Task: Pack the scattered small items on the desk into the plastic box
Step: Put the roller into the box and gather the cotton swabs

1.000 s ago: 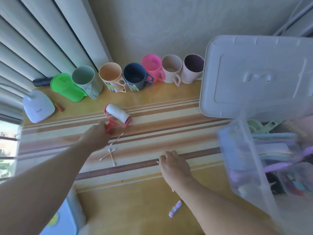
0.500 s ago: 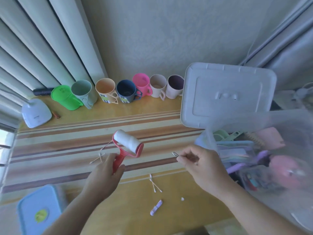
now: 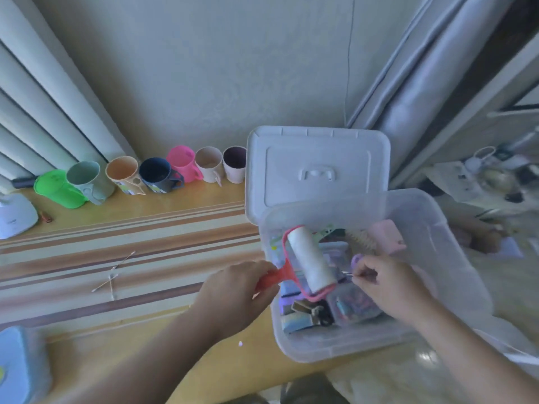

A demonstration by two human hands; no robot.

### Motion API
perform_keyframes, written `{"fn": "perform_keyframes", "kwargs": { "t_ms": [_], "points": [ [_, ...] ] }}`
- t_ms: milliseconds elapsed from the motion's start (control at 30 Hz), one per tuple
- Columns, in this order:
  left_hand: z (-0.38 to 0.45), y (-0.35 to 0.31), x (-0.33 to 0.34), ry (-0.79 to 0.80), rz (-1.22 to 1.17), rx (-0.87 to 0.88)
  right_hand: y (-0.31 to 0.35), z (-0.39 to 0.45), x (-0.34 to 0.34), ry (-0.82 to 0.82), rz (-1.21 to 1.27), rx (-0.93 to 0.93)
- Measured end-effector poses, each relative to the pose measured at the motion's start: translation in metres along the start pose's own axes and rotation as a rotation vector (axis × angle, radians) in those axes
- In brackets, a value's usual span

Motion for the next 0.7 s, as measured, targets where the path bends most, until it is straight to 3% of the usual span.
{"fn": "perform_keyframes", "kwargs": {
  "t_ms": [133, 233, 300, 567, 700],
  "points": [
    [0.037, -0.052, 0.047, 0.041, 0.240, 0.144, -0.044, 0.002, -0.013, 0.016, -0.064, -0.011],
    [0.052, -0.062, 0.077, 0.127, 0.396, 0.127, -0.061, 0.008, -0.021, 0.016, -0.032, -0.062],
    [0.056, -0.064, 0.085, 0.163, 0.403, 0.077, -0.064, 0.009, -0.028, 0.009, 0.001, -0.103],
    [0.123, -0.088, 0.078, -0.009, 0.485, 0.018, -0.095, 0.018, -0.043, -0.037, 0.092, -0.127],
    [0.178, -0.102, 0.110, 0.052, 0.408, -0.029, -0.117, 0.014, -0.042, -0.078, 0.050, -0.099]
  ]
}}
Point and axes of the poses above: each hand's wrist, its own z-axis towards the middle knuckle, its own x-axis out of the palm, y = z × x, the point moved 9 cm from there along z, towards the middle knuckle, and after that the axes turned 2 degrees about y, right-handed, at the moved point
